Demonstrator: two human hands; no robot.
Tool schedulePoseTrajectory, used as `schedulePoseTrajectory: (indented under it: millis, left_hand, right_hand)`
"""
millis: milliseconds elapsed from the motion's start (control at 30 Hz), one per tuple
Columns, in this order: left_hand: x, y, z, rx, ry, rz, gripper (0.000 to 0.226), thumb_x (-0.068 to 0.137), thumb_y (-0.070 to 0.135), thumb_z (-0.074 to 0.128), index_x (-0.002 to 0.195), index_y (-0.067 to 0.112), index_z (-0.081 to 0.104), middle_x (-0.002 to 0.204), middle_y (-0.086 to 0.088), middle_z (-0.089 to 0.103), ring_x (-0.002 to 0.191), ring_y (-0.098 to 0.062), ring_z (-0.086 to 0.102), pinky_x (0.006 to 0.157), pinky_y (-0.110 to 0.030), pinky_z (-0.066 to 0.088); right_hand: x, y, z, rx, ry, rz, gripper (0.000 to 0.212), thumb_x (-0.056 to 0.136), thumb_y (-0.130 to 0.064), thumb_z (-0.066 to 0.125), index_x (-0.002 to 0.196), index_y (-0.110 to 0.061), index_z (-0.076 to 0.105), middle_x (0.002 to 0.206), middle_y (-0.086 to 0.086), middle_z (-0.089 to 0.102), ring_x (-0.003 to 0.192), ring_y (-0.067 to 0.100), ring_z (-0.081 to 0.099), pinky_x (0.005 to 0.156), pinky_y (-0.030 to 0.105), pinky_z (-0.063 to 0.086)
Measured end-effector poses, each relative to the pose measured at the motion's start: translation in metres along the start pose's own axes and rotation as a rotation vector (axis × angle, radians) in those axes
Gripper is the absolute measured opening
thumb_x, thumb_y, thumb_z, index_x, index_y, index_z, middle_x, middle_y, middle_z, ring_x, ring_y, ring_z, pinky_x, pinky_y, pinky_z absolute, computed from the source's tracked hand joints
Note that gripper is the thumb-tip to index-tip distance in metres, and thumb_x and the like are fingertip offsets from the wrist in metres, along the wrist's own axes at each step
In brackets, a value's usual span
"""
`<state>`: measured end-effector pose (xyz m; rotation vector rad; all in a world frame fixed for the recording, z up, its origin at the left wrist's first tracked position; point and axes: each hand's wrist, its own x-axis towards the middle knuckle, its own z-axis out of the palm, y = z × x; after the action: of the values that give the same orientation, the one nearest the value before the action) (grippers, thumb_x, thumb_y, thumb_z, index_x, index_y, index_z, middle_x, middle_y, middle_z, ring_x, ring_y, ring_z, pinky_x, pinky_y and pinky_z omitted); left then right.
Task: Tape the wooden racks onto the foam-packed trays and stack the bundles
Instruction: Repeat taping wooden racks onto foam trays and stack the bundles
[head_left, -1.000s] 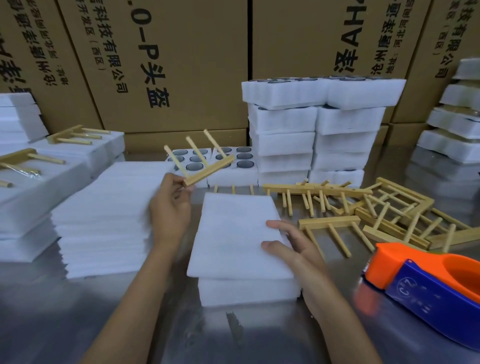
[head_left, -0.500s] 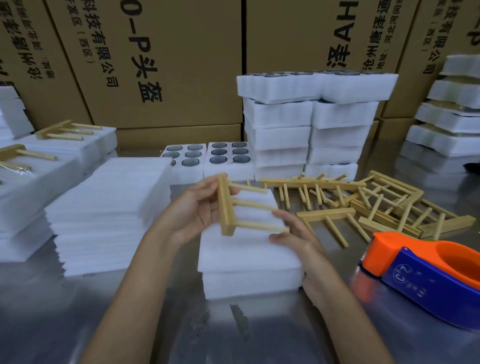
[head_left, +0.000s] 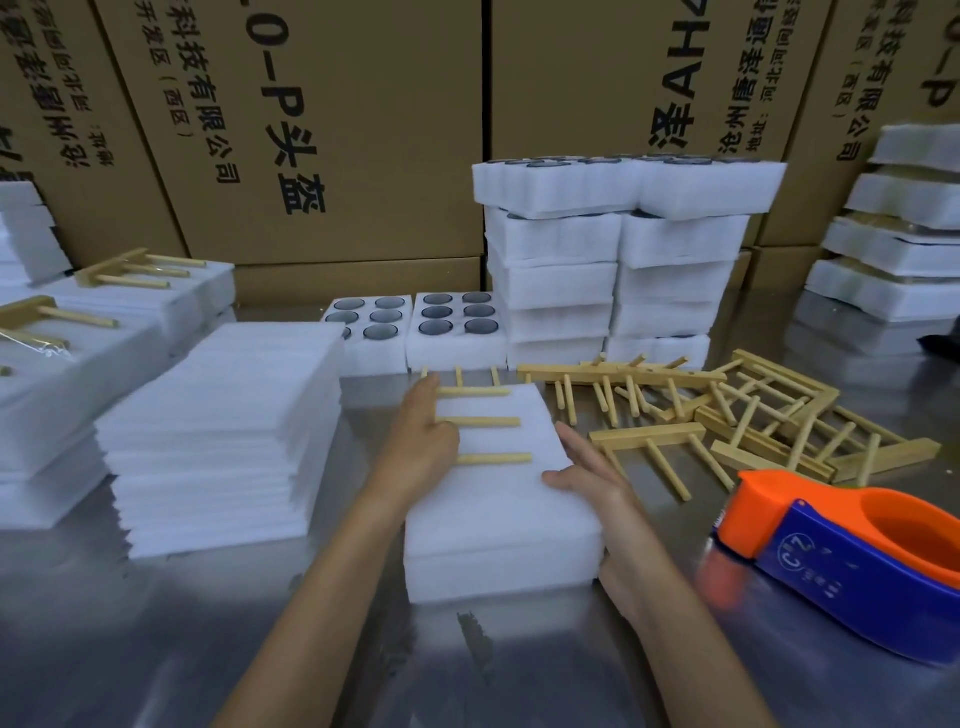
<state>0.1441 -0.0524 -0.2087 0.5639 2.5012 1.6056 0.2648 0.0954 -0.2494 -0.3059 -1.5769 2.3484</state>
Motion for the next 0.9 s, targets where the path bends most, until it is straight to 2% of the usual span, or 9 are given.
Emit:
schedulePoseTrajectory:
  millis: [200, 300, 433, 500, 567, 633, 733, 833, 900]
  left_hand:
    - [-0.015, -0.009, 0.002, 0.051, -0.085, -0.013, 0.057, 0.099, 0.009, 0.042, 0.152, 0.029, 0.035, 0.167, 0.002, 0.004, 0.153, -0.013, 0.004, 0.124, -0.041, 0.013]
    - [-0.021, -0.006, 0.000, 0.026, -0.080, -0.035, 0.062, 0.096, 0.017, 0.054, 0.153, 0.031, 0.032, 0.166, 0.004, 0.011, 0.151, -0.014, 0.017, 0.121, -0.035, 0.022]
    - [-0.028, 0.001, -0.002, -0.079, -0.024, -0.106, 0.076, 0.090, 0.016, 0.065, 0.153, 0.033, 0.027, 0.146, 0.010, 0.041, 0.127, -0.012, 0.046, 0.082, -0.015, 0.042]
    - [-0.039, 0.005, -0.001, -0.109, -0.052, -0.114, 0.075, 0.090, 0.017, 0.066, 0.153, 0.036, 0.027, 0.142, 0.014, 0.044, 0.125, -0.009, 0.048, 0.082, -0.015, 0.040]
    - [-0.049, 0.007, 0.002, -0.111, -0.072, -0.109, 0.063, 0.091, 0.018, 0.065, 0.140, 0.046, 0.037, 0.126, 0.023, 0.052, 0.109, 0.011, 0.056, 0.077, -0.008, 0.040]
    - [-0.061, 0.009, 0.008, -0.104, -0.082, -0.116, 0.047, 0.091, 0.016, 0.066, 0.112, 0.052, 0.045, 0.100, 0.032, 0.051, 0.074, 0.028, 0.054, 0.055, 0.002, 0.037]
    - [-0.074, 0.010, 0.017, -0.182, -0.099, -0.127, 0.064, 0.091, 0.025, 0.066, 0.140, 0.050, 0.033, 0.112, 0.027, 0.052, 0.084, 0.015, 0.054, 0.050, 0.000, 0.039]
    - [-0.078, 0.018, 0.016, -0.196, -0.093, -0.158, 0.075, 0.093, 0.036, 0.063, 0.154, 0.040, 0.020, 0.137, 0.017, 0.044, 0.096, 0.005, 0.052, 0.059, -0.010, 0.041]
    - [-0.077, 0.023, 0.011, -0.168, -0.083, -0.166, 0.062, 0.095, 0.040, 0.059, 0.149, 0.041, 0.029, 0.145, 0.015, 0.041, 0.108, -0.004, 0.052, 0.073, -0.020, 0.045]
  right_hand:
    - [-0.008, -0.002, 0.008, -0.040, 0.085, 0.045, 0.061, 0.070, -0.015, 0.066, 0.127, -0.037, 0.060, 0.122, -0.004, 0.069, 0.107, 0.020, 0.068, 0.091, 0.034, 0.052]
    - [-0.013, -0.006, 0.010, -0.078, 0.097, 0.067, 0.058, 0.086, -0.007, 0.058, 0.137, -0.032, 0.055, 0.125, -0.004, 0.067, 0.108, 0.020, 0.067, 0.094, 0.035, 0.051]
    - [-0.024, -0.011, 0.011, -0.053, 0.084, 0.109, 0.060, 0.090, -0.006, 0.053, 0.145, -0.029, 0.046, 0.130, 0.002, 0.064, 0.113, 0.023, 0.064, 0.104, 0.041, 0.047]
    - [-0.034, -0.009, 0.010, -0.053, 0.085, 0.115, 0.061, 0.091, -0.005, 0.053, 0.147, -0.030, 0.043, 0.134, 0.002, 0.061, 0.116, 0.023, 0.062, 0.107, 0.045, 0.043]
    - [-0.042, -0.008, 0.005, -0.045, 0.109, 0.124, 0.062, 0.092, -0.003, 0.053, 0.147, -0.029, 0.042, 0.134, 0.004, 0.061, 0.115, 0.025, 0.063, 0.105, 0.044, 0.045]
    - [-0.048, -0.010, -0.002, -0.038, 0.113, 0.140, 0.060, 0.093, 0.002, 0.050, 0.146, -0.026, 0.042, 0.134, 0.009, 0.060, 0.112, 0.027, 0.063, 0.094, 0.038, 0.050]
    - [-0.060, -0.018, -0.012, -0.096, 0.128, 0.141, 0.057, 0.094, 0.005, 0.049, 0.144, -0.021, 0.046, 0.136, 0.010, 0.059, 0.113, 0.029, 0.062, 0.085, 0.032, 0.051]
    - [-0.087, -0.029, -0.021, -0.463, 0.176, -0.119, 0.039, 0.096, -0.005, 0.055, 0.112, -0.039, 0.068, 0.107, -0.025, 0.071, 0.101, -0.002, 0.066, 0.084, 0.020, 0.053]
    - [-0.101, -0.042, -0.034, -0.761, 0.383, -0.400, 0.031, 0.095, -0.014, 0.054, 0.097, -0.041, 0.071, 0.095, -0.025, 0.070, 0.094, 0.000, 0.064, 0.077, 0.023, 0.050]
